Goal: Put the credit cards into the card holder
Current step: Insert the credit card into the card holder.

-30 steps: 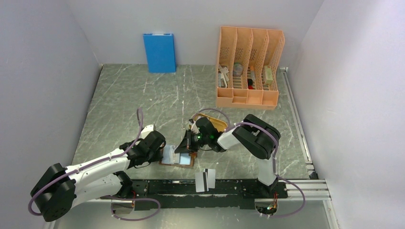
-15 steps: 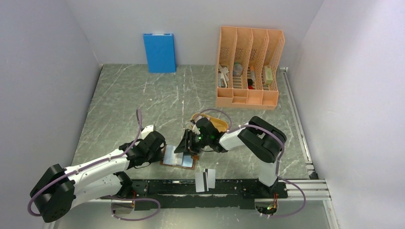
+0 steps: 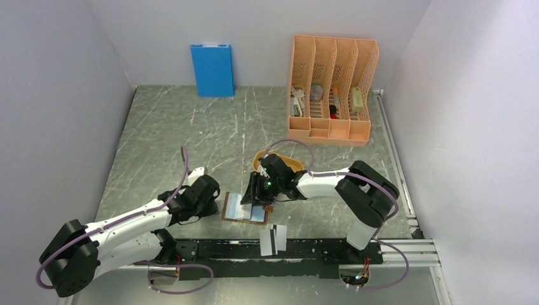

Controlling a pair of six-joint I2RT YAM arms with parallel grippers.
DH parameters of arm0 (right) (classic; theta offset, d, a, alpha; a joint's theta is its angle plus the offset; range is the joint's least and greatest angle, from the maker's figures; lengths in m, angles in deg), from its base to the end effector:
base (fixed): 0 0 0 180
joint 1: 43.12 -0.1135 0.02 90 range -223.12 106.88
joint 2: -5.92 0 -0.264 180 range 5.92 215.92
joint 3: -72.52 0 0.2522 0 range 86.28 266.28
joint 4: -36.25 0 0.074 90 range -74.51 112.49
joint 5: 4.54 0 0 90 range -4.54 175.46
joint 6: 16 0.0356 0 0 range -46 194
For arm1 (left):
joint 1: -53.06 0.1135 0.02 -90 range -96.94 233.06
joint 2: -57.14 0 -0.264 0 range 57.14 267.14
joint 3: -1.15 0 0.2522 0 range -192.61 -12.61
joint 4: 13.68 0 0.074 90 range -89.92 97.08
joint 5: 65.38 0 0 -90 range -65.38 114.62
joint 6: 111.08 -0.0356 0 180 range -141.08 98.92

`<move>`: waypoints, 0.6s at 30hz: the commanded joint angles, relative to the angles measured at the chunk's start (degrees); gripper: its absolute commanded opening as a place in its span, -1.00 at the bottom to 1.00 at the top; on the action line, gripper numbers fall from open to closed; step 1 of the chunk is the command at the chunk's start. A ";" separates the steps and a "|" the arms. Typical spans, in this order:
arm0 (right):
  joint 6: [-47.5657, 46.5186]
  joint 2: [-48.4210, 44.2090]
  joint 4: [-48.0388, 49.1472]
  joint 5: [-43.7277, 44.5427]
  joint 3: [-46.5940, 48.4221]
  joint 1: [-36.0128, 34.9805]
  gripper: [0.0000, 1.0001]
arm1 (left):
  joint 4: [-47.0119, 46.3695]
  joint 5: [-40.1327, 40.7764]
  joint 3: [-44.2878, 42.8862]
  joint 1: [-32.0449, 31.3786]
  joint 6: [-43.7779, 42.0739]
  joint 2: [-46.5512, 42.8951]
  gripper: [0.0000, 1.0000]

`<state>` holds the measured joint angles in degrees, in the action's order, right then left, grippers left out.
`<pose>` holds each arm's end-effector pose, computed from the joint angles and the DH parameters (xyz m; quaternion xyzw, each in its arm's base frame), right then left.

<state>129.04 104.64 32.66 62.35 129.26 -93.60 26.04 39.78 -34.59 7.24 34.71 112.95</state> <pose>0.1943 0.2575 0.1295 -0.0396 0.9093 0.4071 0.0765 0.1203 -0.1104 0.1517 -0.1174 0.9504 -0.1197 0.2619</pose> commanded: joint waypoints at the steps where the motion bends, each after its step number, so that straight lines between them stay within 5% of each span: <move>1: -3.62 -3.24 -6.25 3.84 -0.27 -0.19 -0.07 | 0.77 -1.40 0.75 0.08 0.31 -0.24 -0.44; 18: -0.46 4.58 -3.14 0.99 8.10 -3.72 -0.05 | -7.34 -7.94 3.50 0.03 -0.54 -0.95 -0.63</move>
<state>128.98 107.76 30.30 63.11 134.51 -96.55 19.44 34.09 -32.38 7.24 34.42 112.89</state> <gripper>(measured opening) 0.470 0.188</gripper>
